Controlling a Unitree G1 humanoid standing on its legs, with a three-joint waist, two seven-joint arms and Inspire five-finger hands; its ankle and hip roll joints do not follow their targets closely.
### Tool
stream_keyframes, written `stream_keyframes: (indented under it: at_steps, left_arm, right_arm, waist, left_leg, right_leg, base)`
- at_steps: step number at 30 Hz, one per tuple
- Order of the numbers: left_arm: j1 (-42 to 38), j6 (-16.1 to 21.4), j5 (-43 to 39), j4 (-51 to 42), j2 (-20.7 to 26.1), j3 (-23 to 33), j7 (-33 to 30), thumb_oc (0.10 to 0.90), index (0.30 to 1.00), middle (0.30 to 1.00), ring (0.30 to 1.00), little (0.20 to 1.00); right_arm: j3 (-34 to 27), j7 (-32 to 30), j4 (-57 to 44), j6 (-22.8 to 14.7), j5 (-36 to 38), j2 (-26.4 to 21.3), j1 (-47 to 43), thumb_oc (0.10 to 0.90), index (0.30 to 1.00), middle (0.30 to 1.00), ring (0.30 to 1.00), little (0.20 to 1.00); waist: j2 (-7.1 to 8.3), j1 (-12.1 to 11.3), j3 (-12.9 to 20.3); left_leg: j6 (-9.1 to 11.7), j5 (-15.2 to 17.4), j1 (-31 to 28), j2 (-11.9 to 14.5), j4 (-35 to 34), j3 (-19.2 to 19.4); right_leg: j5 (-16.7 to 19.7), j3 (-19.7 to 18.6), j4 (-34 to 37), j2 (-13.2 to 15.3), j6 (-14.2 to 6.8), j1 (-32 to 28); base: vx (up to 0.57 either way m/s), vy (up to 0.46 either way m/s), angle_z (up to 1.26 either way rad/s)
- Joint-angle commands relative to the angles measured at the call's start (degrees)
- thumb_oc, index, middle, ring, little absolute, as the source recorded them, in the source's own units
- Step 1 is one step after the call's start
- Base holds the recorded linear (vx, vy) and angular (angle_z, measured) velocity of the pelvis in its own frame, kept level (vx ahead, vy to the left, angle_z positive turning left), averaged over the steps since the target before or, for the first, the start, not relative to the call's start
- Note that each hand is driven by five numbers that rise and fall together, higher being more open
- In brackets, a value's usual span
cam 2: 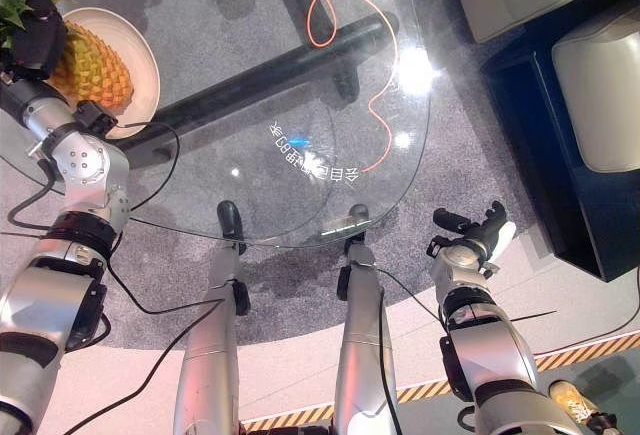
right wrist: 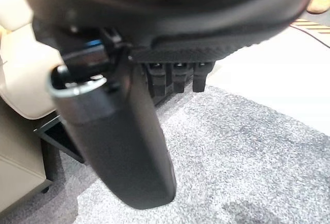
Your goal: Pick up the fruit to the plate
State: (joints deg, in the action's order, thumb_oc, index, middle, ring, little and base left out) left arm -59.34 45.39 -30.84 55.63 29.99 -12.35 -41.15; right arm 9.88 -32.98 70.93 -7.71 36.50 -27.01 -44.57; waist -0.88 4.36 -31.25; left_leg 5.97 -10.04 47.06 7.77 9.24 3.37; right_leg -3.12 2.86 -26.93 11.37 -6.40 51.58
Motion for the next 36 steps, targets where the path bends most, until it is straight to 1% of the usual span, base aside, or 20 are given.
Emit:
stream_keyframes:
  at_steps: [1,2,3,4,5,10,11,13,14,15,20,21,23,28,29,33,34,36]
  left_arm:
    - [-1.3,6.6,0.3,-2.9,0.5,3.3,0.3,0.644,0.766,0.766,0.766,0.744]
    - [-0.7,6.9,0.2,-3.2,0.3,3.4,0.5,0.8,0.9,0.9,0.9,0.9]
    - [-0.4,6.9,0.2,-3.3,0.2,3.4,0.5,0.8,0.9,0.9,0.9,0.9]
    - [-0.4,7.0,0.2,-3.6,0.2,3.5,0.6,0.8,0.9,0.9,0.9,0.9]
    - [0.6,7.1,0.1,-4.2,0.0,3.6,1.2,0.8,0.9,0.9,0.9,0.9]
    - [3.1,6.9,-0.1,-6.4,-1.1,3.8,1.9,0.8,0.9,0.9,0.9,0.9]
    - [3.4,7.0,0.1,-6.7,-1.3,3.9,2.2,0.8,0.9,0.9,0.9,0.9]
    - [4.3,7.1,0.7,-7.1,-1.6,4.0,2.3,0.8,0.9,0.9,0.9,0.9]
    - [4.9,7.2,0.0,-7.6,-1.8,4.1,3.0,0.8,0.9,0.9,0.9,0.9]
    - [5.6,7.3,-0.1,-8.0,-2.1,4.2,3.3,0.8,0.9,0.9,0.9,0.9]
    - [7.2,7.9,0.3,-9.6,-2.9,4.4,4.6,0.8,0.9,0.9,0.9,0.9]
    - [8.0,8.2,0.5,-10.0,-3.1,4.5,4.6,0.8,0.9,0.9,0.9,0.9]
    - [8.7,8.6,0.3,-10.8,-3.3,4.6,5.0,0.8,0.9,0.9,0.9,0.9]
    - [10.5,9.0,0.7,-13.6,-3.7,5.1,5.1,0.8,0.9,0.9,0.9,0.9]
    - [10.4,9.0,0.7,-13.7,-3.6,5.2,5.2,0.8,0.9,0.9,0.9,0.9]
    - [11.9,8.9,1.7,-15.7,-4.4,5.4,4.8,0.8,0.9,0.9,0.9,0.9]
    - [12.0,9.0,1.8,-15.9,-4.5,5.7,4.6,0.8,0.9,0.9,0.9,0.9]
    - [12.5,9.2,1.7,-16.2,-4.6,5.7,4.8,0.8,0.9,0.9,0.9,0.9]
  right_arm:
    - [-3.1,-5.2,0.6,-1.5,0.7,-1.5,1.8,0.8,0.9,0.9,0.9,0.9]
    - [-3.2,-5.3,0.5,-1.6,0.6,-1.5,1.9,0.8,0.9,0.9,0.9,0.9]
    - [-3.2,-5.3,0.5,-1.6,0.6,-1.5,2.2,0.8,0.9,0.9,0.9,0.9]
    - [-3.3,-5.3,0.5,-1.7,0.6,-1.5,2.2,0.8,0.9,0.9,0.9,0.9]
    - [-3.6,-5.3,0.6,-1.9,0.4,-1.3,2.6,0.8,0.9,0.9,0.9,0.9]
    - [-4.2,-5.5,0.2,-2.1,0.5,-1.2,3.4,0.8,0.9,0.9,0.9,0.9]
    - [-4.3,-5.7,0.1,-2.1,0.5,-1.2,3.0,0.8,0.9,0.9,0.9,0.9]
    - [-4.3,-5.7,0.0,-2.1,0.4,-1.1,3.3,0.8,0.9,0.9,0.9,0.9]
    - [-4.4,-5.7,-0.1,-2.3,0.5,-1.1,3.3,0.8,0.9,0.9,0.9,0.9]
    - [-4.4,-5.8,-0.1,-2.3,0.5,-1.0,3.7,0.8,0.9,0.9,0.9,0.9]
    - [-4.9,-5.8,-0.2,-2.0,0.5,-1.1,3.7,0.8,0.9,0.9,0.9,0.9]
    - [-5.0,-5.8,-0.2,-2.1,0.5,-1.0,4.1,0.8,0.9,0.9,0.9,0.9]
    - [-5.3,-5.7,-0.1,-2.3,0.4,-1.0,4.2,0.8,0.9,0.9,0.9,0.9]
    - [-5.9,-5.6,-0.3,-2.6,0.1,-1.0,4.9,0.8,0.9,0.9,0.9,0.9]
    - [-6.0,-5.5,-0.3,-2.6,0.1,-1.0,4.8,0.8,0.9,0.9,0.9,0.9]
    - [-6.4,-5.6,-0.3,-2.4,-0.1,-0.9,5.3,0.8,0.9,0.9,0.9,0.9]
    - [-6.5,-5.7,-0.3,-2.2,-0.3,-0.9,5.1,0.8,0.9,0.9,0.9,0.9]
    - [-6.6,-5.7,-0.2,-2.3,-0.4,-0.8,5.4,0.8,0.9,0.9,0.9,0.9]
  waist:
    - [0.64,-1.7,1.5]
    - [0.57,-1.8,1.5]
    - [0.56,-1.8,1.5]
    - [0.54,-1.8,1.5]
    - [0.42,-2.0,1.5]
    - [0.17,-2.5,1.5]
    - [0.1,-2.6,1.5]
    - [0.04,-2.8,1.5]
    - [-0.01,-2.9,1.5]
    - [-0.03,-3.0,1.5]
    - [-0.23,-3.4,1.5]
    - [-0.26,-3.5,1.5]
    - [-0.4,-3.6,1.5]
    - [-0.84,-4.1,1.5]
    - [-0.88,-4.2,1.5]
    - [-1.24,-4.7,1.5]
    - [-1.31,-4.7,1.5]
    - [-1.3,-4.8,1.5]
  left_leg:
    - [-0.6,10.3,1.3,-1.7,10.3,0.0]
    - [-0.7,10.3,1.3,-1.7,10.2,0.0]
    - [-0.6,10.8,0.9,-1.7,10.4,0.0]
    - [-0.7,10.3,1.3,-1.7,10.3,0.0]
    - [-0.6,10.9,0.9,-1.7,10.4,0.0]
    - [-0.8,11.0,0.7,-2.0,10.4,-0.3]
    - [-0.9,10.4,1.2,-2.1,10.2,-0.3]
    - [-0.9,10.9,0.9,-2.1,10.4,-0.4]
    - [-1.0,10.4,1.3,-2.2,10.2,-0.4]
    - [-0.9,10.9,0.9,-2.1,10.4,-0.4]
    - [-1.0,10.2,0.8,-2.3,9.6,-0.5]
    - [-1.0,10.7,0.2,-2.4,9.7,-0.5]
    - [-1.0,10.6,-0.1,-2.5,9.3,-0.5]
    - [-1.1,10.0,-1.4,-2.7,7.7,-0.6]
    - [-1.2,9.5,-1.1,-2.8,7.4,-0.6]
    - [-1.2,9.2,-3.6,-2.9,5.6,-0.7]
    - [-1.2,8.5,-3.9,-2.9,4.9,-0.7]
    - [-1.1,8.3,-5.2,-2.8,4.3,-0.7]
  right_leg:
    - [2.0,3.4,4.2,-1.1,0.9,-1.8]
    - [2.0,3.4,4.2,-1.0,0.9,-1.8]
    - [1.5,3.4,4.0,-1.0,0.8,-2.2]
    - [2.0,3.4,4.2,-1.0,0.8,-1.8]
    - [1.6,3.5,4.1,-0.9,0.7,-2.3]
    - [1.6,3.9,4.0,-0.6,0.6,-2.4]
    - [2.2,4.0,4.2,-0.5,0.6,-2.0]
    - [1.8,4.1,4.0,-0.5,0.5,-2.3]
    - [2.3,4.1,4.2,-0.4,0.6,-1.9]
    - [1.8,4.1,4.0,-0.4,0.5,-2.4]
    - [2.5,4.3,4.5,-0.2,0.4,-2.4]
    - [2.1,4.4,4.3,-0.1,0.3,-3.0]
    - [2.3,4.5,4.7,0.0,0.2,-3.3]
    - [2.8,4.7,5.7,0.3,-0.2,-4.5]
    - [3.3,4.8,6.0,0.3,-0.1,-4.2]
    - [3.2,5.0,7.0,0.6,-0.6,-6.5]
    - [3.8,5.1,7.5,0.7,-0.6,-6.8]
    - [3.9,5.1,8.1,0.9,-0.7,-8.2]
  base:
    - [0.0,0.0,0.0]
    - [0.0,0.0,0.0]
    - [0.0,0.0,0.0]
    - [0.0,0.0,0.0]
    - [0.0,0.0,0.0]
    - [0.0,0.0,0.0]
    - [0.0,0.0,0.0]
    - [0.0,-0.004,0.02]
    - [0.0,-0.006,0.04]
    - [0.0,-0.008,0.03]
    - [0.0,-0.003,0.02]
    - [0.01,-0.012,0.03]
    - [0.01,-0.009,0.04]
    - [0.0,-0.002,0.01]
    - [0.0,0.0,0.0]
    - [0.0,0.0,0.0]
    - [0.0,0.0,0.0]
    - [0.0,0.0,0.0]
